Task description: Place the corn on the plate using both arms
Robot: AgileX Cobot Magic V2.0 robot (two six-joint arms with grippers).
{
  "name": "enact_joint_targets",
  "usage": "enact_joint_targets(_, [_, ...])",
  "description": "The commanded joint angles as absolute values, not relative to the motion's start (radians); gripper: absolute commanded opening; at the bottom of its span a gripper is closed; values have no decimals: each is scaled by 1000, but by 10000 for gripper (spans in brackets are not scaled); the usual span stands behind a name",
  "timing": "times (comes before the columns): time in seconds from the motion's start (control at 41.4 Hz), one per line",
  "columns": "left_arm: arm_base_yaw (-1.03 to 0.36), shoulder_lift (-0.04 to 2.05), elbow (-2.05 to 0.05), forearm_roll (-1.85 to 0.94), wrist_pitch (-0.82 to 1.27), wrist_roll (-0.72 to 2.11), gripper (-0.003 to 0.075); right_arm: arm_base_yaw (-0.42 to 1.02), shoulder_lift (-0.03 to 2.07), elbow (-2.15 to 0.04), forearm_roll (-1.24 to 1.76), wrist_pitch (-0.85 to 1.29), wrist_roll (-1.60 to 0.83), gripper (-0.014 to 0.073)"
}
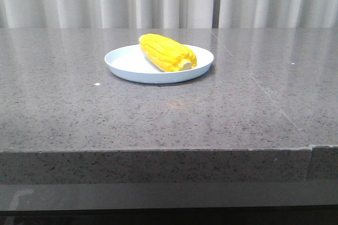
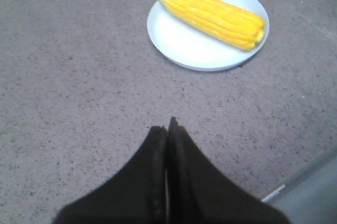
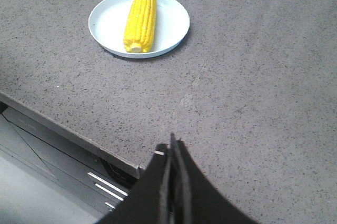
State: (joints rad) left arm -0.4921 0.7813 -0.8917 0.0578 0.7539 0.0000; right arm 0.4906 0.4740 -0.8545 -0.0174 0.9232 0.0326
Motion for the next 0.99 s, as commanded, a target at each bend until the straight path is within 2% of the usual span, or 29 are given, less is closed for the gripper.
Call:
enact_joint_targets(0.0, [-439, 710, -854, 58, 605, -16, -20, 490, 480, -876, -30, 861, 23, -68])
enact_joint_targets(0.314, [-186, 378, -416, 40, 192, -16, -20, 490, 480, -876, -30, 861, 23, -68])
enact_joint_targets(0.508, [-50, 185, -198, -13, 59, -16, -20, 490, 480, -876, -30, 861, 23, -68])
enact_joint_targets(0.871, [28, -3, 10, -13, -94, -16, -20, 490, 480, -876, -30, 861, 23, -68])
enact_joint_targets(0.967, [28, -26, 7, -13, -67, -16, -20, 490, 480, -876, -30, 861, 23, -68])
